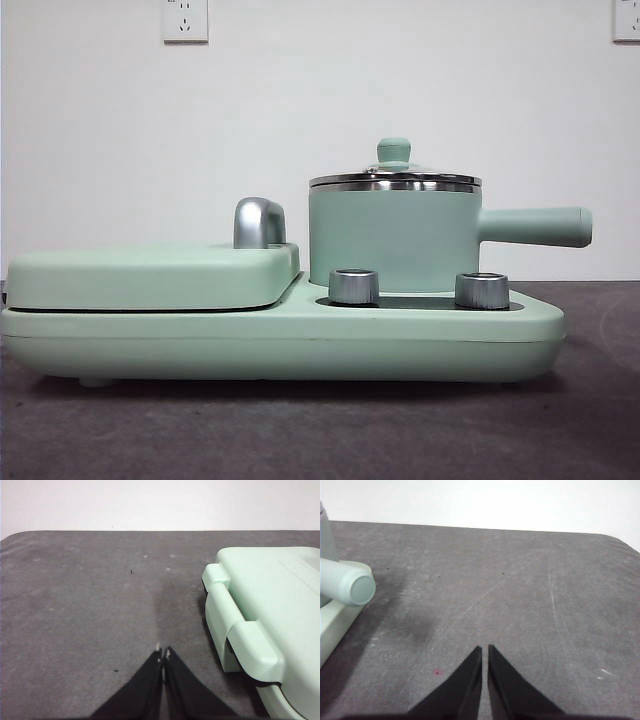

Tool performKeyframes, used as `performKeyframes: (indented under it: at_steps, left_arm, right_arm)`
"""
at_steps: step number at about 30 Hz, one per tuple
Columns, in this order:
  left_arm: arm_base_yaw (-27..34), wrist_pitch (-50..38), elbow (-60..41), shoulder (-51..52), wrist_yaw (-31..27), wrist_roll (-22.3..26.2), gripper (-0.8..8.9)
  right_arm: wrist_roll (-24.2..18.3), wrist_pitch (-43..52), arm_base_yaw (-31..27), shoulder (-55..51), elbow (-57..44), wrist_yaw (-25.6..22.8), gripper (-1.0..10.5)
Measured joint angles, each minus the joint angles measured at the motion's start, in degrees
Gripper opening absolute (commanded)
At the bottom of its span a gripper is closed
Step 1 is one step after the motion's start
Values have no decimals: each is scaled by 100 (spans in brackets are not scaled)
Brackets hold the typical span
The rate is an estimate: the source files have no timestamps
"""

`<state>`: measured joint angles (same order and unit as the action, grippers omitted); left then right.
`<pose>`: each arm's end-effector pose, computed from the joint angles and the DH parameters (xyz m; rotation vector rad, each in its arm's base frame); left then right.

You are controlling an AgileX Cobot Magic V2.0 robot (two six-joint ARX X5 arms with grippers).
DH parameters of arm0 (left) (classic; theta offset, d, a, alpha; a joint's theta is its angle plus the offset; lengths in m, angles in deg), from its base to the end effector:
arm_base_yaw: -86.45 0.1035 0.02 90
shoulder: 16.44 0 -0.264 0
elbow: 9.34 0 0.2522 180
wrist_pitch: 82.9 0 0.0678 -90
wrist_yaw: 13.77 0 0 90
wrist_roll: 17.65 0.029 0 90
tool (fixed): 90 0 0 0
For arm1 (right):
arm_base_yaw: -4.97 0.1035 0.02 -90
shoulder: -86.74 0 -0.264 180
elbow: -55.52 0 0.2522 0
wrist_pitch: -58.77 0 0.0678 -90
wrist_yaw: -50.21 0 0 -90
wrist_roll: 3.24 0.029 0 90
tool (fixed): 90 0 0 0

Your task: Put the buns in a small steamer

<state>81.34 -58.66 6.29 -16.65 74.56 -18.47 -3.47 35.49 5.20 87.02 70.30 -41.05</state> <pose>0.0945 -0.0076 0.1567 -0.0052 0.1541 -0.0588 0.0958 -0.0003 0.1532 -0.0060 0.1533 -0.0176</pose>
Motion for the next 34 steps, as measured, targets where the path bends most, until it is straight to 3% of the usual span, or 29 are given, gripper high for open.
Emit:
performKeyframes:
  at_steps: [34]
  left_arm:
    - [0, 0, 0, 0, 0, 0, 7]
  right_arm:
    - [0, 0, 0, 0, 0, 0, 17]
